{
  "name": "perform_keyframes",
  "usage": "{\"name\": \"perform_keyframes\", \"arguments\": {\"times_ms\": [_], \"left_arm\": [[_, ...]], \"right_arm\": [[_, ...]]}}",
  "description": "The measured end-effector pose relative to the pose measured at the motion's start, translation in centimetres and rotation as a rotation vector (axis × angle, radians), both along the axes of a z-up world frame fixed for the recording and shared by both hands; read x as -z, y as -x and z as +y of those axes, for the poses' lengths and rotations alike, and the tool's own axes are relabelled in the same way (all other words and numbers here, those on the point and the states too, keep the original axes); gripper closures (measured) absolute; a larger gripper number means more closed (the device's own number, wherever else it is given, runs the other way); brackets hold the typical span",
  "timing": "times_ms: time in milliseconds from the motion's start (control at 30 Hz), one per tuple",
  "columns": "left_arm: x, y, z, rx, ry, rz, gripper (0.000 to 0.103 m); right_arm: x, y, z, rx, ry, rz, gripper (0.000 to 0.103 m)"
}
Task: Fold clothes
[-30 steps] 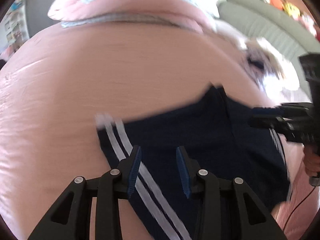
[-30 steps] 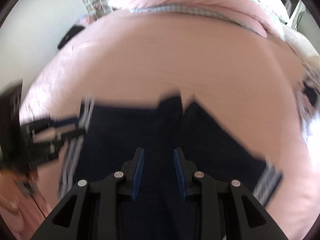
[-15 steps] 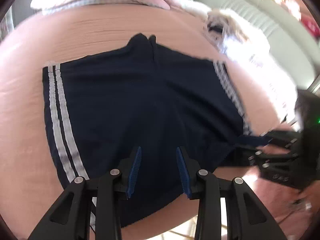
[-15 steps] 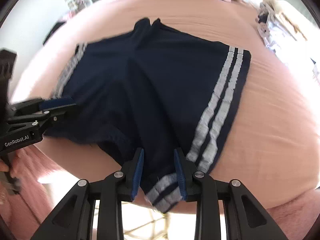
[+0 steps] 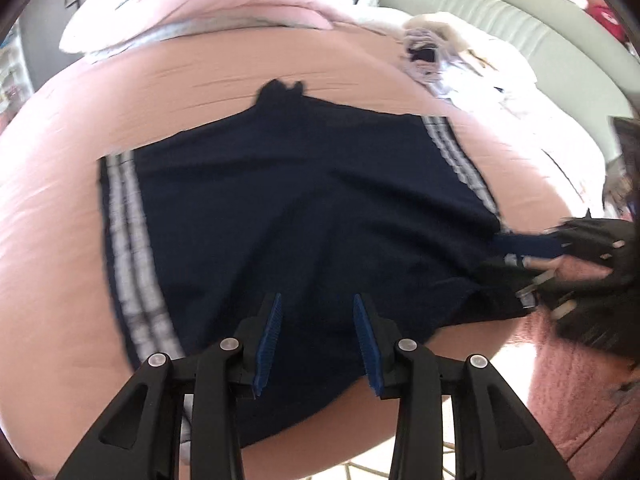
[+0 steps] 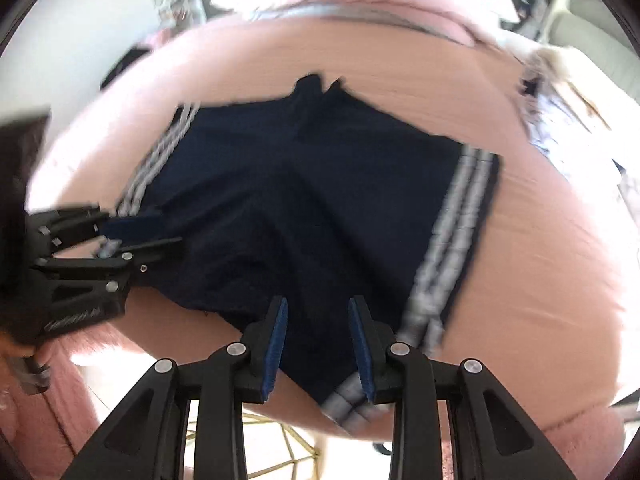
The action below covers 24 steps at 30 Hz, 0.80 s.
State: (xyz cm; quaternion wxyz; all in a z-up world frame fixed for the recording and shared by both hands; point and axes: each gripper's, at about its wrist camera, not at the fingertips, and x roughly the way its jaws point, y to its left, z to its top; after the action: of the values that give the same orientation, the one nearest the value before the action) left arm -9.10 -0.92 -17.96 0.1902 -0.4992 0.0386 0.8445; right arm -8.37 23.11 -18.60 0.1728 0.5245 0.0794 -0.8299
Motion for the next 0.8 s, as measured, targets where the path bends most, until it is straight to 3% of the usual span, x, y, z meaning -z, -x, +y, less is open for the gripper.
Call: {"name": "perform_keyframes", "arguments": {"times_ms": [133,200,233,333,467,567,667,800], "left_arm": [[0.5,-0.7,-1.4,-0.024,0.074,-0.032,0.068],[0.4,-0.5,-2.3,-0.06,0.084,-0.037,0.068],[0.5,-0.2,-2.5,-0.075,0.076,-0.039,0.068],[0.0,-1.2,-3.4,-0.089,0.022,-0.031,0.069],[-0.9,-2.4,-2.6,-0.021,-0.041,-0.015,0.068],[0.2,-2.4,-2.0,-0.008,0.018,-0.045,0.068],[-0.6,-2.7,-3.1,-0.044,-0.014,-0.044,0.068],[-1.6,-3.0,-5.4,-0.09,-0.08,-0.026,0.068]], "right_arm": [[2.1,-0.3,-1.6,-0.038,-0.072,-0.038,0.07],[2.1,-0.7,-1.3,-0.044,-0.08,-0.041,0.06],[2.0,-0.8,-0.8,-0.035,-0.089,-0.057,0.055],[1.4,-0.1,-0.5,0.021,-0.057,-0.067,0.055],[1.1,1.0,-1.6,0.017,0.013,-0.046,0.054],[3.0,1.4,-2.1,0.024,-0.015,-0.104,0.054],[2.4,0.8,0.2,0.116,0.078,-0.108,0.054],[1.9,-0.1,6.1,0.388,0.341,-0.174,0.054]]}}
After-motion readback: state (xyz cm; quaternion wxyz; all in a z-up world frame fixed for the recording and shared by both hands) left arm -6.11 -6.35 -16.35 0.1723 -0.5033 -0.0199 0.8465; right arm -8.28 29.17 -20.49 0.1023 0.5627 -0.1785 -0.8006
